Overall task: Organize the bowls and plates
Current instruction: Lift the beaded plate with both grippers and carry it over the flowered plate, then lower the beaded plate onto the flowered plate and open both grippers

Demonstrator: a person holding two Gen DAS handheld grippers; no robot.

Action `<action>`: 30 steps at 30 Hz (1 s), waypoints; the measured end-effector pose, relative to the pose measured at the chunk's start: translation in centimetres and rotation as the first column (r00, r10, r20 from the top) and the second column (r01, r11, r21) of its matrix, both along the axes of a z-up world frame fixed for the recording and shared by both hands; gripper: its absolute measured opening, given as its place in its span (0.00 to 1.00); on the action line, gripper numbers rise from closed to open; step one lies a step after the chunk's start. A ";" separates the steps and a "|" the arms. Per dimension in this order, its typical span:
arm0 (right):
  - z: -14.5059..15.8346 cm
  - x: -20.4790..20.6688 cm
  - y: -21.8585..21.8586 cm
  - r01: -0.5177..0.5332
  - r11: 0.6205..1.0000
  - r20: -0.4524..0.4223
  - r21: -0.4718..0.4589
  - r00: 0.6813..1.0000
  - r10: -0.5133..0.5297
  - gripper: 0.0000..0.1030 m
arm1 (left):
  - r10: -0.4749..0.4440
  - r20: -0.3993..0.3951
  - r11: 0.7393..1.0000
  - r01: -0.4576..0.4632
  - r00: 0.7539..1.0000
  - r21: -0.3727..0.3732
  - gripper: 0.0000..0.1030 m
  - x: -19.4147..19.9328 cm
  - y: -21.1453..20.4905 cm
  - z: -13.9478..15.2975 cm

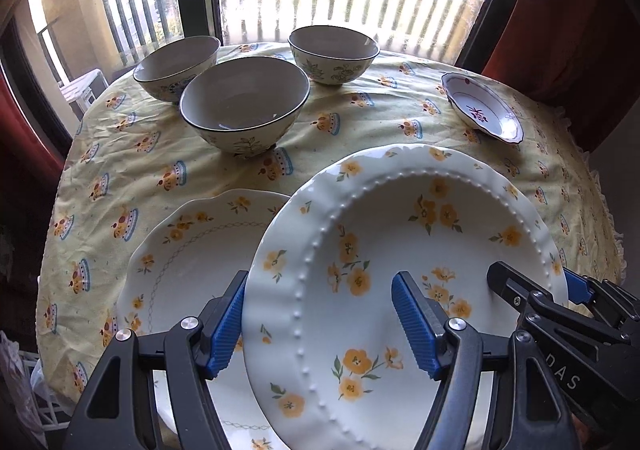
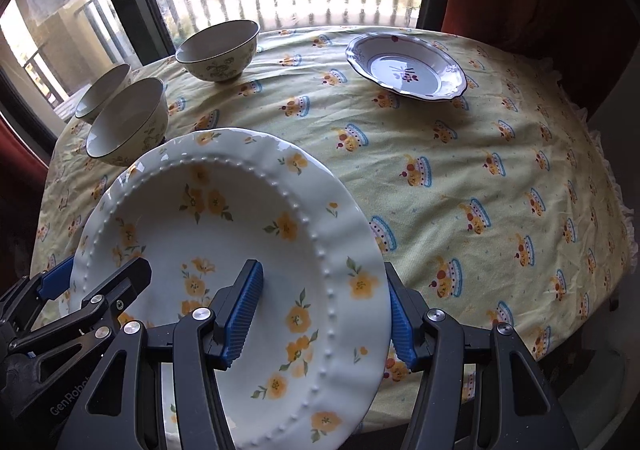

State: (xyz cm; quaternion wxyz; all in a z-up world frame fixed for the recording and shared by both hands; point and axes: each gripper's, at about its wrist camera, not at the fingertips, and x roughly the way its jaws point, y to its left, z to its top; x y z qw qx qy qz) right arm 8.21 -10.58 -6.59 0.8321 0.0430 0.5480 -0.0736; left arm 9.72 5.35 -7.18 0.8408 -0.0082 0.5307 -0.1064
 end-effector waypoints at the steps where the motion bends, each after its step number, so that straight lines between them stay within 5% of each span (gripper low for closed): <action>1: -0.1 -0.1 0.6 -0.002 1.000 -0.001 -0.001 1.000 0.002 0.60 | 0.004 -0.001 1.000 -0.004 1.000 -0.002 0.70 -0.1 0.6 0.0; 14: -2.1 -0.1 6.9 -0.076 0.997 -0.047 0.004 0.996 0.076 0.60 | 0.079 -0.063 0.997 -0.080 0.995 -0.015 0.69 -0.7 6.9 -2.3; 30: -4.1 1.8 9.3 -0.131 0.990 -0.122 -0.055 0.985 0.124 0.60 | 0.100 -0.169 0.994 -0.105 0.981 -0.022 0.69 0.2 7.8 -5.7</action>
